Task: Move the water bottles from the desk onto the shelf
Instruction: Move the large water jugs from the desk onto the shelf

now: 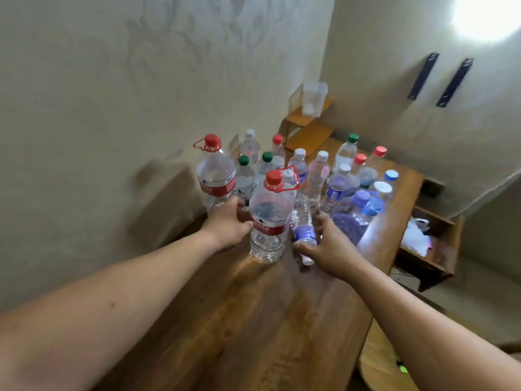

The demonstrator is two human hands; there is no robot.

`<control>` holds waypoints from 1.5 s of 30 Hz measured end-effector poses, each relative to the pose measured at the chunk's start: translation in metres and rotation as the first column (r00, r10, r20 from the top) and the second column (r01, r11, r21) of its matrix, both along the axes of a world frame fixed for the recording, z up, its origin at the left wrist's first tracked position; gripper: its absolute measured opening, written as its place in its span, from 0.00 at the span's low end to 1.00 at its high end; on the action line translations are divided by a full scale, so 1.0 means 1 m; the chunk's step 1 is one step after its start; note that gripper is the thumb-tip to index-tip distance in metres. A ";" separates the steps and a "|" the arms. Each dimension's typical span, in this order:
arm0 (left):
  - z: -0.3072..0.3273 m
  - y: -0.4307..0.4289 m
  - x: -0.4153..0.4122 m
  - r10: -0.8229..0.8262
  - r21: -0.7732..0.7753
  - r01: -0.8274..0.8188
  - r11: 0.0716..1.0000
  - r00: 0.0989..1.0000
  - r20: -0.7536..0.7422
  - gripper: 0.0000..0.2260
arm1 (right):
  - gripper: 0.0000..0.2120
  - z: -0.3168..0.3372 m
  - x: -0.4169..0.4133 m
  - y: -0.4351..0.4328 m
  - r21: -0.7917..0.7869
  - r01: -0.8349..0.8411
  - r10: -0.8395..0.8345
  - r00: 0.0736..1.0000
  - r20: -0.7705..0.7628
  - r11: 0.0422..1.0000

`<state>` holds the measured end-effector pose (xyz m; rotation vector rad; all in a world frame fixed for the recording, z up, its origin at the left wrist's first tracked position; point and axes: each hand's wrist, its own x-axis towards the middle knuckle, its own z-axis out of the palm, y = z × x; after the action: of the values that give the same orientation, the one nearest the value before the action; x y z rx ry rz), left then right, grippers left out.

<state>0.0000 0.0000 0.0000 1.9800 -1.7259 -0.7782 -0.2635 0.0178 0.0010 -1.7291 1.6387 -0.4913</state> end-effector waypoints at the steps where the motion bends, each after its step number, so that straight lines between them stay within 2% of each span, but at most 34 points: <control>1: -0.004 -0.003 -0.005 -0.001 0.031 0.002 1.000 0.999 -0.033 0.29 | 0.50 -0.006 0.002 -0.009 -0.001 0.001 0.000 0.999 0.052 1.000; 3: -0.003 -0.004 -0.015 -0.025 0.047 0.029 0.998 0.995 -0.094 0.39 | 0.63 -0.013 0.006 -0.022 0.019 -0.048 0.047 0.996 0.070 0.999; 6: -0.005 -0.002 -0.024 -0.041 0.031 0.045 0.999 0.992 -0.116 0.43 | 0.68 -0.020 0.029 -0.039 -0.030 -0.145 0.148 0.981 0.124 0.989; 9: -0.005 -0.001 -0.025 -0.020 0.041 0.025 0.999 0.992 -0.121 0.43 | 0.66 -0.028 0.052 -0.050 -0.145 -0.119 0.148 0.966 0.211 0.982; 14: 0.003 0.006 -0.019 -0.046 0.110 0.054 0.992 0.996 -0.073 0.42 | 0.58 -0.038 0.059 -0.056 -0.159 -0.075 0.131 0.919 0.373 0.984; 17: 0.006 0.018 -0.016 -0.084 0.163 0.094 0.982 0.994 -0.069 0.45 | 0.52 -0.041 0.054 -0.051 -0.182 -0.098 0.164 0.905 0.393 0.978; 19: 0.006 0.030 -0.012 -0.085 0.190 0.100 0.977 0.993 -0.086 0.46 | 0.51 -0.041 0.057 -0.039 -0.200 -0.095 0.171 0.897 0.407 0.975; 22: 0.005 0.061 -0.002 -0.105 0.196 0.130 0.972 0.986 -0.131 0.46 | 0.54 -0.042 0.061 -0.007 -0.205 -0.071 0.156 0.887 0.435 0.976; 28: 0.009 0.159 0.037 -0.179 0.161 0.229 0.960 0.944 -0.276 0.42 | 0.51 -0.043 0.088 0.097 -0.197 -0.009 0.096 0.895 0.436 0.980; 31: 0.025 0.212 0.084 -0.233 0.095 0.276 0.956 0.917 -0.325 0.41 | 0.54 -0.028 0.127 0.147 -0.237 -0.065 0.163 0.894 0.418 0.969; 34: 0.041 0.260 0.148 -0.204 0.021 0.221 0.975 0.932 -0.301 0.43 | 0.52 0.011 0.186 0.186 -0.343 -0.111 0.255 0.875 0.411 0.933; 36: 0.054 0.292 0.192 -0.176 -0.027 0.176 0.984 0.945 -0.276 0.45 | 0.48 0.031 0.229 0.202 -0.409 -0.221 0.378 0.853 0.359 0.885; 39: 0.087 0.342 0.250 -0.155 -0.124 0.132 0.984 0.967 -0.201 0.50 | 0.46 0.077 0.295 0.226 -0.402 -0.427 0.567 0.744 0.353 0.810; 41: 0.111 0.379 0.288 -0.099 -0.188 0.058 0.980 0.972 -0.214 0.52 | 0.38 0.105 0.341 0.244 -0.402 -0.557 0.678 0.675 0.291 0.727; 42: 0.121 0.397 0.305 -0.066 -0.228 0.012 0.974 0.970 -0.233 0.53 | 0.38 0.118 0.362 0.255 -0.405 -0.604 0.719 0.648 0.253 0.687; 44: 0.137 0.436 0.337 -0.003 -0.302 -0.085 0.950 0.960 -0.279 0.53 | 0.49 0.147 0.409 0.289 -0.414 -0.650 0.762 0.613 0.210 0.637; 45: 0.145 0.457 0.349 0.041 -0.337 -0.142 0.931 0.956 -0.291 0.53 | 0.49 0.164 0.432 0.310 -0.432 -0.667 0.786 0.583 0.204 0.607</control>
<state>0.3491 0.4571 0.1446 1.6097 -1.4747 -0.6258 0.1688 0.3279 0.1647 -2.1877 0.4584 -0.6273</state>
